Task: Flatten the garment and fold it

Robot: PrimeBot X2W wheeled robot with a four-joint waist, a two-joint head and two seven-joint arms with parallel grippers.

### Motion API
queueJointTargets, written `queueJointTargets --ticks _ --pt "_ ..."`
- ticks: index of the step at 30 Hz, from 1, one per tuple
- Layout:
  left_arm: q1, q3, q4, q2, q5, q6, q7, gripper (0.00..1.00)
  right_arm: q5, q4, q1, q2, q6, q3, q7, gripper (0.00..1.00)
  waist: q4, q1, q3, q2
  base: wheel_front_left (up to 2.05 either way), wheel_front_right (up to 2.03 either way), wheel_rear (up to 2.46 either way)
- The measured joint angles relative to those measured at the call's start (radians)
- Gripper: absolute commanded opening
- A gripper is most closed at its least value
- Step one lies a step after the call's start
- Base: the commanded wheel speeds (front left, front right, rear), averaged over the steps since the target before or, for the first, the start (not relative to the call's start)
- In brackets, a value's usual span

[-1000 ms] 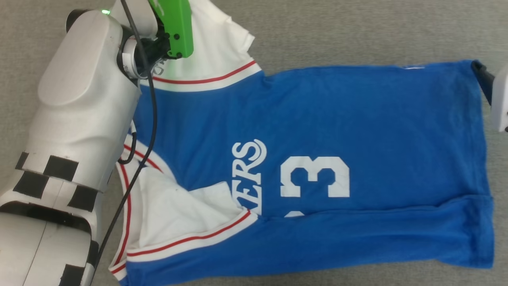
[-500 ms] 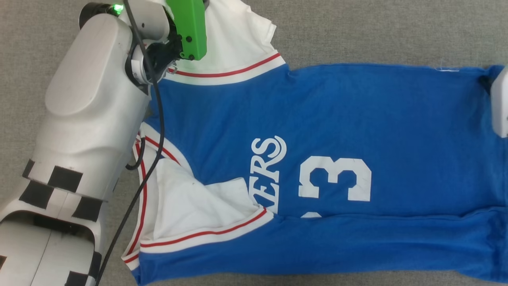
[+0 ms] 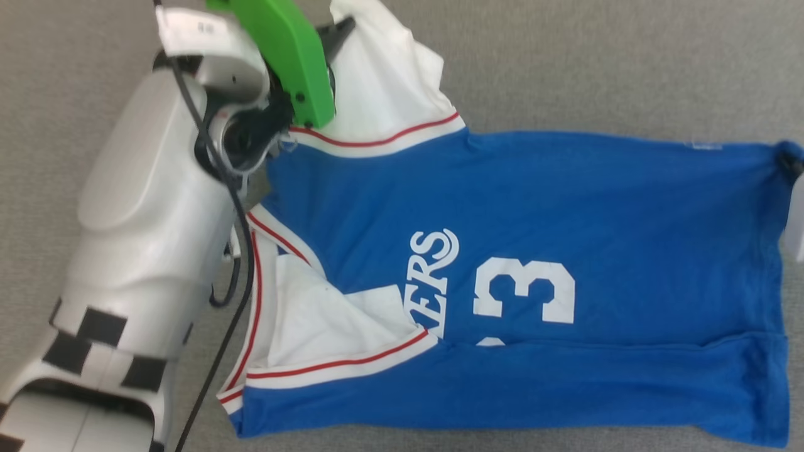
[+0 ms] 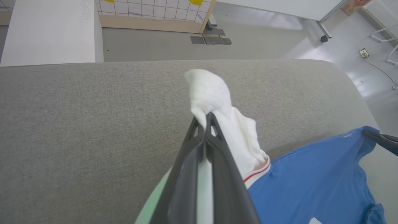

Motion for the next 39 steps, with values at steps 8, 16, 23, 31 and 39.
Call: queueJointTargets --ticks 8,16,23,31,39 --pt "0.231 0.021 -0.173 0.042 -0.044 0.042 0.0 0.0 0.014 -0.001 0.179 0.064 0.0 -0.081 -0.071 0.0 0.017 0.0 -0.148 0.0 0.0 0.0 0.0" --pt "0.506 0.059 -0.324 0.085 -0.085 0.125 -0.027 0.0 0.024 -0.003 0.328 0.105 0.0 -0.1 -0.091 0.0 0.032 0.0 -0.263 0.0 0.0 0.0 0.0" --pt "0.757 0.114 -0.422 0.098 -0.145 0.198 -0.072 0.0 0.033 0.002 0.418 0.133 0.0 -0.106 -0.101 0.0 0.043 -0.0001 -0.318 0.0 0.0 0.0 0.0" --pt "0.913 0.107 -0.365 0.061 -0.197 0.227 -0.085 0.0 0.022 0.064 0.465 0.152 0.0 -0.08 -0.121 0.0 0.048 -0.0001 -0.31 0.0 0.0 0.0 0.0" --pt "0.925 0.083 -0.258 0.054 -0.184 0.245 -0.089 0.73 -0.001 0.15 0.466 0.159 0.0 -0.052 -0.16 0.0 0.041 -0.0001 -0.31 0.0 0.0 0.0 0.0"
